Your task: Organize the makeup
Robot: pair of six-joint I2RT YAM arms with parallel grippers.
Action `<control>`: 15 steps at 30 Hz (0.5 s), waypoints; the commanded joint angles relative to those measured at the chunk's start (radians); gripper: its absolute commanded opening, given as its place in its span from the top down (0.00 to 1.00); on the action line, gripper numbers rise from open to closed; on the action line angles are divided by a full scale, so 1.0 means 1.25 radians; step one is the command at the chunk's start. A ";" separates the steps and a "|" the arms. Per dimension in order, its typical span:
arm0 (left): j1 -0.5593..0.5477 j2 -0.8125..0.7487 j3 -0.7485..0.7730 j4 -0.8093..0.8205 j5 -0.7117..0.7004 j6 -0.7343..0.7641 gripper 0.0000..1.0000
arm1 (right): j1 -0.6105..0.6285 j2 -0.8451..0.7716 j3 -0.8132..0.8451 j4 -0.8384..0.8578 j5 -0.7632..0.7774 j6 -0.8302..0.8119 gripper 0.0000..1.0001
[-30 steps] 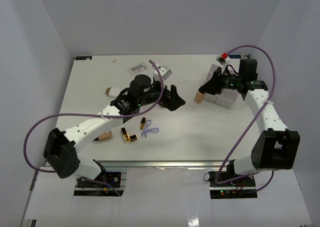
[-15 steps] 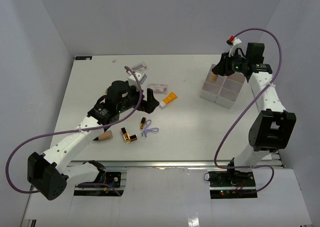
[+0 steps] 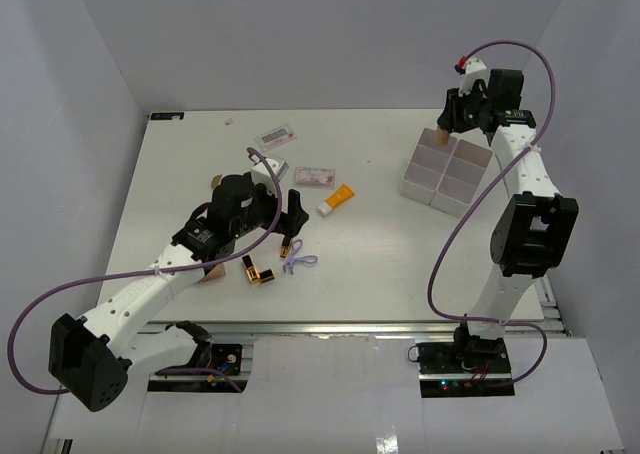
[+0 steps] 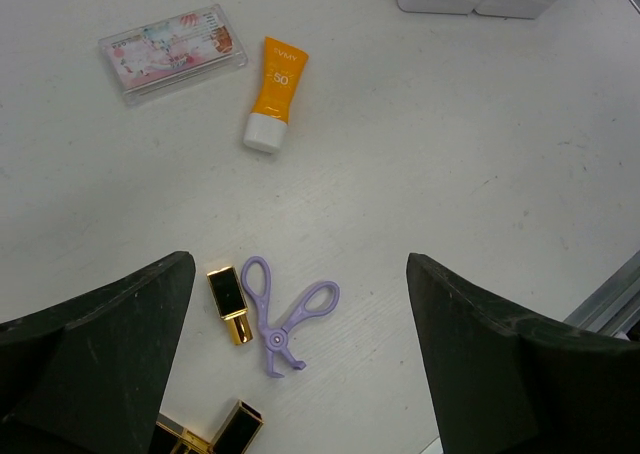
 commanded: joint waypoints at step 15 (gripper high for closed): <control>0.008 -0.007 -0.013 0.017 -0.012 0.016 0.02 | -0.003 0.022 -0.049 0.184 0.064 -0.039 0.90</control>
